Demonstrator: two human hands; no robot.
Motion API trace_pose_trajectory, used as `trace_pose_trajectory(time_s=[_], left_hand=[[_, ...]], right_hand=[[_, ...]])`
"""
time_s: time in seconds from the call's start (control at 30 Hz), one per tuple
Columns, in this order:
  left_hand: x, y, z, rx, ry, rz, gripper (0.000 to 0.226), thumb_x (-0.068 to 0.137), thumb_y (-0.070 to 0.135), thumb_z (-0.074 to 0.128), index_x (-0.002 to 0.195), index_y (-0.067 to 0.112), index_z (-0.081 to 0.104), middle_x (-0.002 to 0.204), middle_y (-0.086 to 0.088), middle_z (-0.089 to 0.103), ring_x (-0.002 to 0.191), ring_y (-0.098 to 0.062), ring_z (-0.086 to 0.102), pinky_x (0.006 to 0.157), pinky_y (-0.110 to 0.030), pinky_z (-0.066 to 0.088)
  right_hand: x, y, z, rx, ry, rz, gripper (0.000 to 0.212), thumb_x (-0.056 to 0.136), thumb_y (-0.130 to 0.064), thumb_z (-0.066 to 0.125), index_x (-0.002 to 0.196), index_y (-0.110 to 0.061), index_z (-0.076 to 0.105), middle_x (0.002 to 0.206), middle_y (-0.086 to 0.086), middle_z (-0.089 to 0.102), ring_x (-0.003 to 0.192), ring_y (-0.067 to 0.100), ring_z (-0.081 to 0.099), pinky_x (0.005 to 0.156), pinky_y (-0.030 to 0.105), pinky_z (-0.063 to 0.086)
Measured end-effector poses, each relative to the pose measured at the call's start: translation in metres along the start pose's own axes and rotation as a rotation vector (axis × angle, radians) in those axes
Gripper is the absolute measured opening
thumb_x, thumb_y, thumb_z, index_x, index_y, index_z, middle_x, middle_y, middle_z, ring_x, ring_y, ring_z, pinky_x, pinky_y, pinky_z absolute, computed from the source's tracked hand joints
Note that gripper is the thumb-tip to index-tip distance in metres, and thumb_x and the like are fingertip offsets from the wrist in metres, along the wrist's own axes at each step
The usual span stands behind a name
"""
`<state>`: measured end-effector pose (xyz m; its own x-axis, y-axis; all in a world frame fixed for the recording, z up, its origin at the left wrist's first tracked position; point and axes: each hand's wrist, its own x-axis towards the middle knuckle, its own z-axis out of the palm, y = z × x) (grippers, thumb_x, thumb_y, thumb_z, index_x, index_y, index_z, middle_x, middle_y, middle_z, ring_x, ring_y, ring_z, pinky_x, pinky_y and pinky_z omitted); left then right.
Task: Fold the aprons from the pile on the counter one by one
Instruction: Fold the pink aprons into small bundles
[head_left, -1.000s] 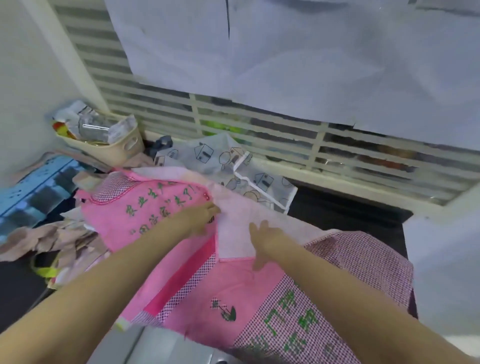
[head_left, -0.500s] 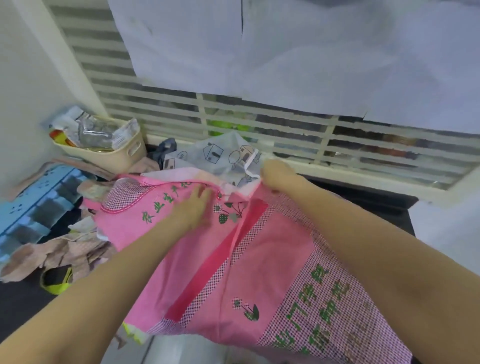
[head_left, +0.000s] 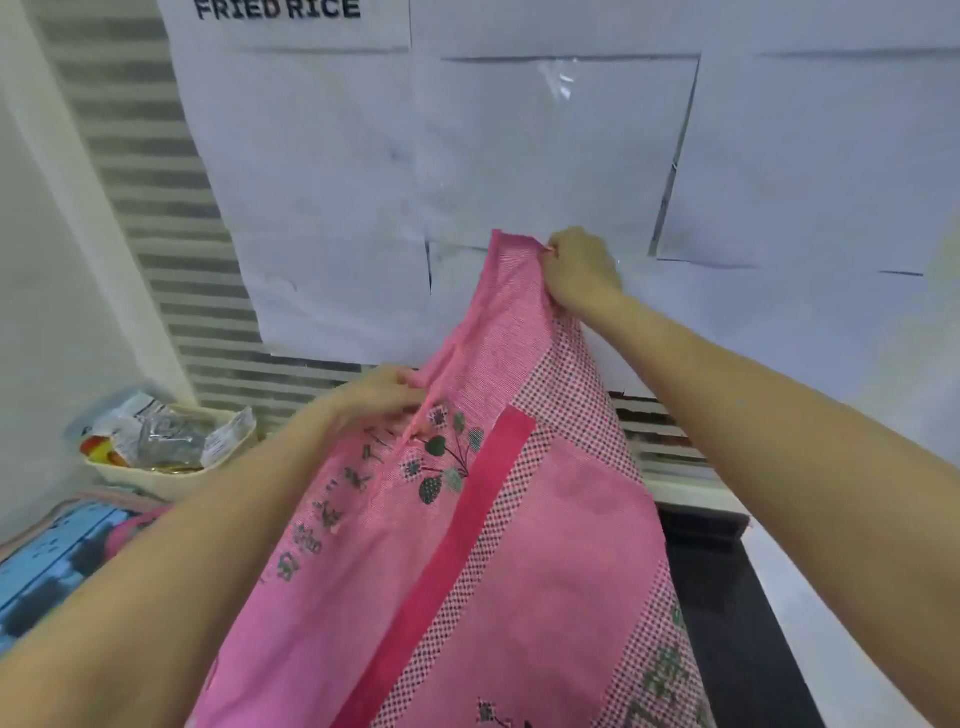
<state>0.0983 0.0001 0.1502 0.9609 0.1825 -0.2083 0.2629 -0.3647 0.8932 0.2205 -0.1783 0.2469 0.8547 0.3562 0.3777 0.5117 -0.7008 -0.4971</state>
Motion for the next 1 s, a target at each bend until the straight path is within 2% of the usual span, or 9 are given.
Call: trace_pose_trajectory(time_s=[0.1, 0.2, 0.37, 0.5, 0.57, 0.67, 0.73, 0.87, 1.0], left_hand=[[-0.007, 0.043, -0.017, 0.095, 0.151, 0.130, 0.024, 0.090, 0.012, 0.060, 0.069, 0.011, 0.050, 0.044, 0.002, 0.051, 0.033, -0.004, 0.048, 0.037, -0.013, 0.039], [-0.009, 0.099, -0.017, 0.324, 0.183, 0.343, 0.008, 0.090, 0.010, 0.060, 0.082, 0.008, 0.058, 0.058, -0.008, 0.053, 0.038, -0.004, 0.052, 0.043, -0.015, 0.043], [-0.016, 0.160, -0.030, 0.692, 0.257, 0.411, 0.028, 0.083, 0.027, 0.069, 0.062, 0.019, 0.053, 0.048, 0.006, 0.053, 0.039, 0.000, 0.047, 0.043, -0.010, 0.036], [-0.036, 0.141, -0.050, 0.454, -0.072, 0.021, 0.024, 0.079, 0.029, 0.071, 0.068, 0.018, 0.054, 0.051, 0.003, 0.049, 0.040, -0.004, 0.045, 0.044, -0.013, 0.042], [-0.038, 0.136, -0.053, 0.185, -0.063, 0.103, 0.023, 0.071, 0.030, 0.071, 0.085, 0.018, 0.057, 0.067, 0.003, 0.052, 0.049, -0.002, 0.049, 0.050, -0.012, 0.046], [-0.033, 0.135, -0.048, -0.195, 0.089, 0.303, 0.072, 0.066, 0.031, 0.082, 0.127, 0.022, 0.045, 0.123, -0.001, 0.052, 0.098, -0.012, 0.062, 0.079, -0.025, 0.054], [-0.032, 0.135, -0.031, -0.340, -0.086, 0.350, 0.105, 0.050, 0.041, 0.090, 0.138, 0.031, 0.032, 0.134, 0.006, 0.046, 0.118, -0.019, 0.055, 0.093, -0.033, 0.049], [-0.036, 0.140, 0.038, -0.093, -0.311, 0.435, 0.044, 0.083, 0.008, 0.069, 0.123, 0.015, 0.053, 0.116, 0.003, 0.065, 0.107, -0.011, 0.062, 0.091, -0.026, 0.051], [-0.010, 0.149, 0.025, 0.237, 0.151, 0.444, 0.030, 0.083, -0.002, 0.065, 0.112, 0.005, 0.063, 0.094, -0.004, 0.066, 0.085, -0.016, 0.062, 0.085, -0.029, 0.052]], right_hand=[[-0.002, -0.007, -0.027, -0.260, -0.336, 0.014, 0.042, 0.086, -0.004, 0.060, 0.127, -0.004, 0.047, 0.111, 0.012, 0.060, 0.069, 0.023, 0.064, 0.056, 0.024, 0.048], [-0.005, -0.034, -0.033, 0.054, -0.622, -0.193, 0.068, 0.081, -0.001, 0.068, 0.139, -0.015, 0.035, 0.116, 0.004, 0.049, 0.066, 0.017, 0.067, 0.038, 0.019, 0.044], [0.007, -0.037, -0.043, 0.052, -0.590, -0.224, 0.015, 0.082, -0.007, 0.070, 0.071, -0.009, 0.060, 0.051, 0.001, 0.058, 0.043, 0.010, 0.052, 0.041, 0.018, 0.039], [0.008, -0.028, -0.090, 0.263, -0.723, -0.191, 0.022, 0.090, -0.010, 0.061, 0.069, -0.007, 0.055, 0.045, 0.000, 0.046, 0.036, 0.007, 0.037, 0.040, 0.015, 0.031], [0.006, -0.024, -0.111, 0.337, -0.812, -0.194, 0.014, 0.092, -0.010, 0.057, 0.079, -0.007, 0.059, 0.049, 0.000, 0.044, 0.037, 0.006, 0.033, 0.043, 0.016, 0.028], [0.010, -0.016, -0.125, 0.451, -0.750, -0.159, 0.010, 0.093, -0.012, 0.055, 0.086, -0.009, 0.059, 0.053, -0.002, 0.045, 0.036, 0.004, 0.032, 0.039, 0.015, 0.027], [0.014, -0.016, -0.129, 0.524, -0.693, -0.143, 0.012, 0.096, -0.017, 0.052, 0.093, -0.012, 0.062, 0.052, -0.004, 0.047, 0.037, 0.004, 0.028, 0.036, 0.014, 0.024], [0.014, -0.031, -0.135, 0.617, -0.556, -0.190, 0.021, 0.097, -0.022, 0.051, 0.081, -0.014, 0.060, 0.049, -0.005, 0.046, 0.035, 0.004, 0.027, 0.036, 0.015, 0.025], [0.019, -0.032, -0.147, 0.704, -0.251, -0.184, 0.016, 0.095, -0.019, 0.055, 0.083, -0.012, 0.062, 0.043, -0.004, 0.049, 0.031, 0.005, 0.034, 0.036, 0.014, 0.029]])
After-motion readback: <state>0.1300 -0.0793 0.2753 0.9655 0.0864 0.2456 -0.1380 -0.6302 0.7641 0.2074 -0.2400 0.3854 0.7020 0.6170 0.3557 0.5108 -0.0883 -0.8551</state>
